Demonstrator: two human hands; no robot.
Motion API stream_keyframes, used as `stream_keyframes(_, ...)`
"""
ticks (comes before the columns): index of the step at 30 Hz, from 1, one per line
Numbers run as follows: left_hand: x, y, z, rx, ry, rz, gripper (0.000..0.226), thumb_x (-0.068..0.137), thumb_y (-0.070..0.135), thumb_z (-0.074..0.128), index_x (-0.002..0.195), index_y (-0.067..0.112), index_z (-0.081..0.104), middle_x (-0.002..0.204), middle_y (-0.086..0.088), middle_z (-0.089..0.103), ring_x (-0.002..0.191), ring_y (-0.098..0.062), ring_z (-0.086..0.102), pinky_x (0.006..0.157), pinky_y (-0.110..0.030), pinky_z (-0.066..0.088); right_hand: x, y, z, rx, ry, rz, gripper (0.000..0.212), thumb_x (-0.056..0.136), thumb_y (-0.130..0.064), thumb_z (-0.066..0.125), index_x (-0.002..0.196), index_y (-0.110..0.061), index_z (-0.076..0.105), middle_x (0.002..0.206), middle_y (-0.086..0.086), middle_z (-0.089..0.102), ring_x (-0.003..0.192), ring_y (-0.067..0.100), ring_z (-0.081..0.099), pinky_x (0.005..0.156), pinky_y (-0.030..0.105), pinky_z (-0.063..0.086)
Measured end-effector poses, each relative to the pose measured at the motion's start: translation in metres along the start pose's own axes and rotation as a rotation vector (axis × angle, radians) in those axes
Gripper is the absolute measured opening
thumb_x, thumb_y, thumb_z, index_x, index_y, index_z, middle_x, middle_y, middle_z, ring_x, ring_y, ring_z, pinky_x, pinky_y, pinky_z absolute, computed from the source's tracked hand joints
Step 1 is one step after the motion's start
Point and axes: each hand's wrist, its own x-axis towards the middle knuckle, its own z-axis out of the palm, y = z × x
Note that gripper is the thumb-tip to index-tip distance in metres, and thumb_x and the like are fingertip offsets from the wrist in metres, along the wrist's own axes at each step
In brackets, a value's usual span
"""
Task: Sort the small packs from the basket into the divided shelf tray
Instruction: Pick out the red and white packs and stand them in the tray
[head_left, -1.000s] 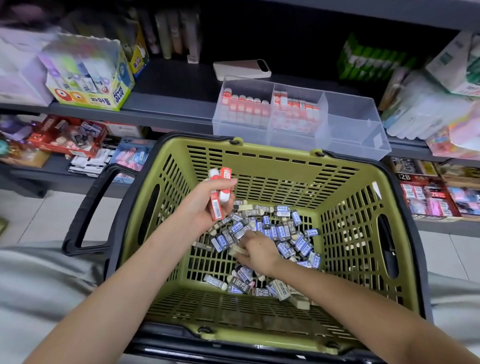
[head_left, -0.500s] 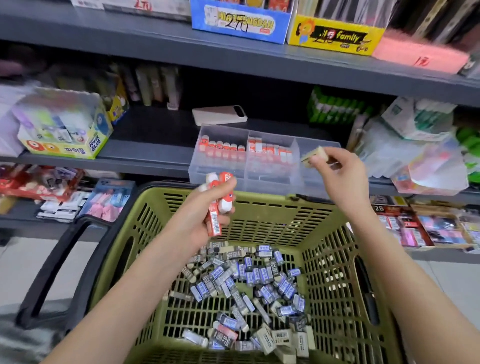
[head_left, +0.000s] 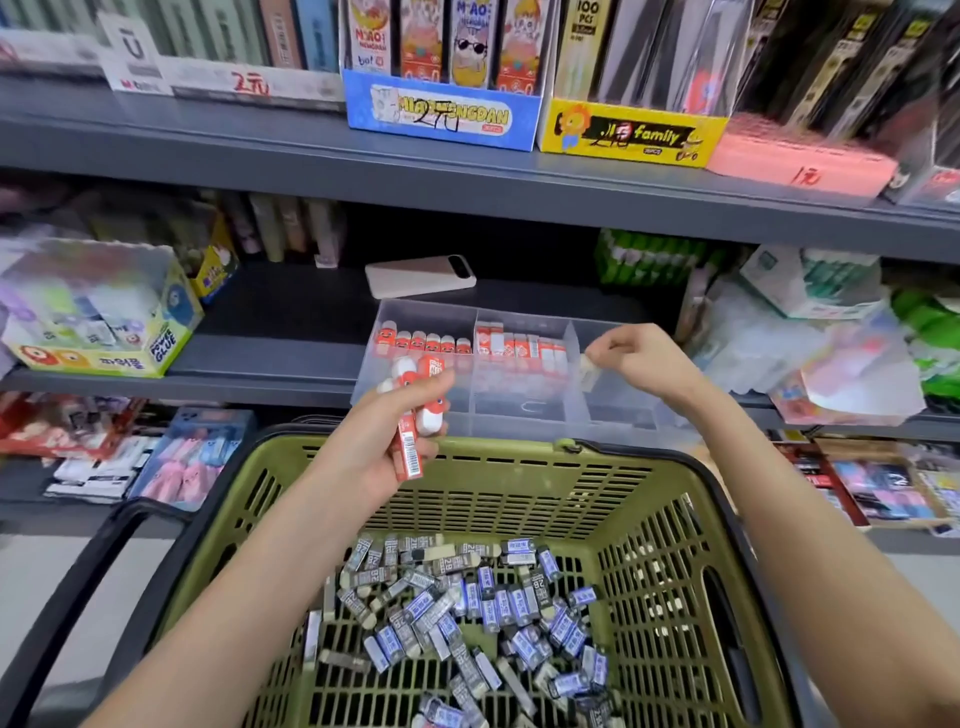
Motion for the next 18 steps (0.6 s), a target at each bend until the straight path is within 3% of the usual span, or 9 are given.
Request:
stream_keyframes(5,0.0,0.001,-0.002,-0.025,-0.002,-0.013,0.038,0.057,0.022,0.078,0.087,0.012,0.056,0.058,-0.002,0.06,0.047,-0.01,0.051,0.032,-0.015,0.035,-0.007,0.007,0.008,-0.22,-0.042,-0.029,0.033,0.099,-0.032,0.041,0.113,-0.017,0.066,0.125,0.003,0.062,0.121,0.022,0.051,0.106,0.042,0.032)
stream_keyframes(7,0.0,0.002,-0.002,-0.036,-0.016,-0.016,0.035,0.06,0.024,0.076,0.085,0.012,0.055,0.059,-0.003,0.06,0.047,-0.01,0.051,0.033,-0.014,0.034,-0.012,-0.002,0.01,-0.359,0.012,-0.057,0.035,0.1,-0.031,0.037,0.111,-0.017,0.066,0.119,0.005,0.065,0.117,0.025,0.053,0.098,0.037,0.032)
stream_keyframes(9,0.0,0.002,-0.002,-0.051,-0.039,-0.014,0.035,0.061,0.027,0.075,0.085,0.011,0.054,0.061,-0.004,0.06,0.047,-0.01,0.052,0.033,-0.014,0.034,-0.021,-0.017,0.014,-0.496,0.229,-0.158,0.032,0.099,-0.026,0.039,0.099,-0.015,0.069,0.099,0.006,0.069,0.104,0.028,0.057,0.086,0.035,0.032)
stream_keyframes(11,-0.001,0.002,-0.003,-0.065,-0.078,-0.016,0.035,0.062,0.031,0.072,0.083,0.01,0.053,0.061,-0.004,0.058,0.046,-0.01,0.051,0.031,-0.013,0.033,-0.041,-0.046,0.022,-0.213,0.353,-0.295,0.026,0.096,-0.025,0.048,0.087,-0.015,0.07,0.086,0.0,0.071,0.09,0.016,0.061,0.08,0.034,0.039)
stream_keyframes(13,-0.001,0.002,-0.004,-0.064,-0.124,-0.03,0.032,0.066,0.034,0.069,0.08,0.01,0.052,0.059,-0.004,0.054,0.044,-0.009,0.048,0.03,-0.013,0.03,-0.064,-0.079,0.034,0.178,0.182,-0.39,0.014,0.093,-0.026,0.055,0.088,-0.023,0.068,0.083,-0.013,0.068,0.079,-0.005,0.057,0.072,0.014,0.039)
stream_keyframes(15,0.0,0.001,-0.005,-0.041,-0.159,-0.039,0.029,0.069,0.035,0.068,0.077,0.01,0.057,0.058,-0.003,0.052,0.044,-0.009,0.046,0.03,-0.013,0.029,-0.08,-0.105,0.049,0.302,-0.023,-0.428,0.012,0.09,-0.027,0.06,0.102,-0.027,0.064,0.082,-0.017,0.062,0.075,-0.008,0.053,0.068,0.005,0.036)
stream_keyframes(18,-0.001,0.002,-0.007,-0.015,-0.195,-0.032,0.026,0.065,0.036,0.073,0.071,0.011,0.067,0.057,-0.002,0.052,0.043,-0.007,0.044,0.029,-0.014,0.03,-0.085,-0.122,0.063,0.335,-0.161,-0.421,0.024,0.084,-0.019,0.068,0.106,-0.026,0.061,0.079,-0.01,0.054,0.069,-0.002,0.045,0.065,0.008,0.036)
